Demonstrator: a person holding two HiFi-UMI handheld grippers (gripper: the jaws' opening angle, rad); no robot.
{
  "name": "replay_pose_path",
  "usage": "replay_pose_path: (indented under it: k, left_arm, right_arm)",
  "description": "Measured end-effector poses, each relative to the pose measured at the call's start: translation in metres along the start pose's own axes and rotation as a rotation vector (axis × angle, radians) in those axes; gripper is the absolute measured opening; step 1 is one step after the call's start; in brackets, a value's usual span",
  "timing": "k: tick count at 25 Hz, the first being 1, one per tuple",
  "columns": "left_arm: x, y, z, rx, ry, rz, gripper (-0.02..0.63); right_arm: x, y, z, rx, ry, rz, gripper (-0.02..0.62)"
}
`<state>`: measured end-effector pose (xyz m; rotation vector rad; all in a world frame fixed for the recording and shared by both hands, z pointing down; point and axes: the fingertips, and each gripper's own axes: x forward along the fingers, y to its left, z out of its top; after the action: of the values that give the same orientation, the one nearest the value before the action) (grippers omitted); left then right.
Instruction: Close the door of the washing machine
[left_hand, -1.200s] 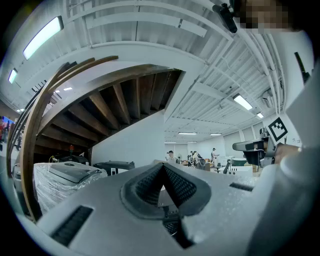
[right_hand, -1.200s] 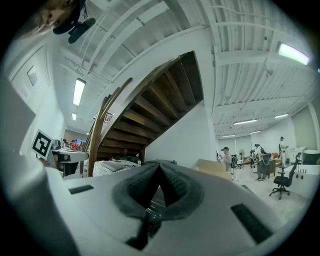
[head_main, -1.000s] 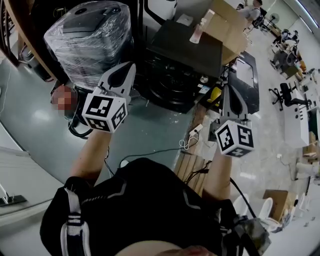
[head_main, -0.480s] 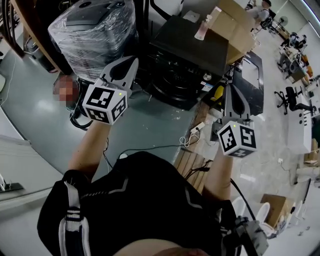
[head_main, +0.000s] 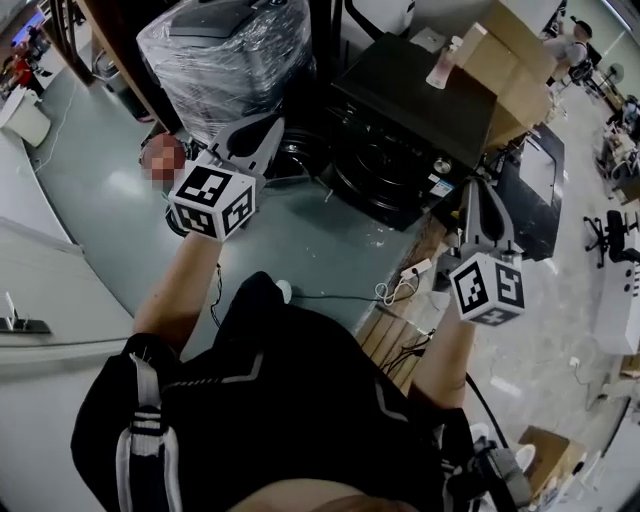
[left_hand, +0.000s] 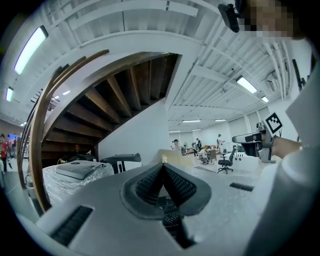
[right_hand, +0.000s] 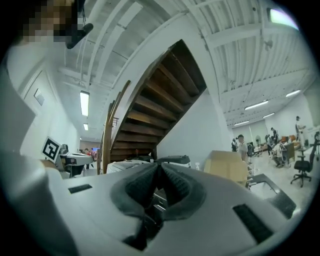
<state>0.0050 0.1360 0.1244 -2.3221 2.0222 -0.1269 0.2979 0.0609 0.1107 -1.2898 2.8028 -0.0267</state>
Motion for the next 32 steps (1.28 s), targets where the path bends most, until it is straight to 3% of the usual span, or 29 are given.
replay_pose_path:
  k: [5,11,17,25,32]
  left_arm:
    - [0.017,0.032,-0.01,0.068,0.014,-0.003,0.003]
    - [0.047,0.1,-0.026,0.006,-0.036,-0.023,0.003]
    - [0.077,0.179,-0.056,0.038,0.024,-0.083,0.003]
    - [0.095,0.268,-0.131,0.005,0.136,-0.144,0.003]
    - [0.102,0.341,-0.229,-0.048,0.274,-0.189,0.005]
  right_arm:
    - [0.04,0.014,-0.015,-0.012,0.019,0.035,0.049]
    - [0.113,0.039,-0.026,-0.031,0.039,0.013,0.052]
    - [0.196,0.079,-0.044,-0.023,0.094,0.028,0.06]
    - [0.286,0.147,-0.11,0.001,0.213,0.101,0.092]
    - [0.352,0.172,-0.194,0.063,0.357,0.036,0.101]
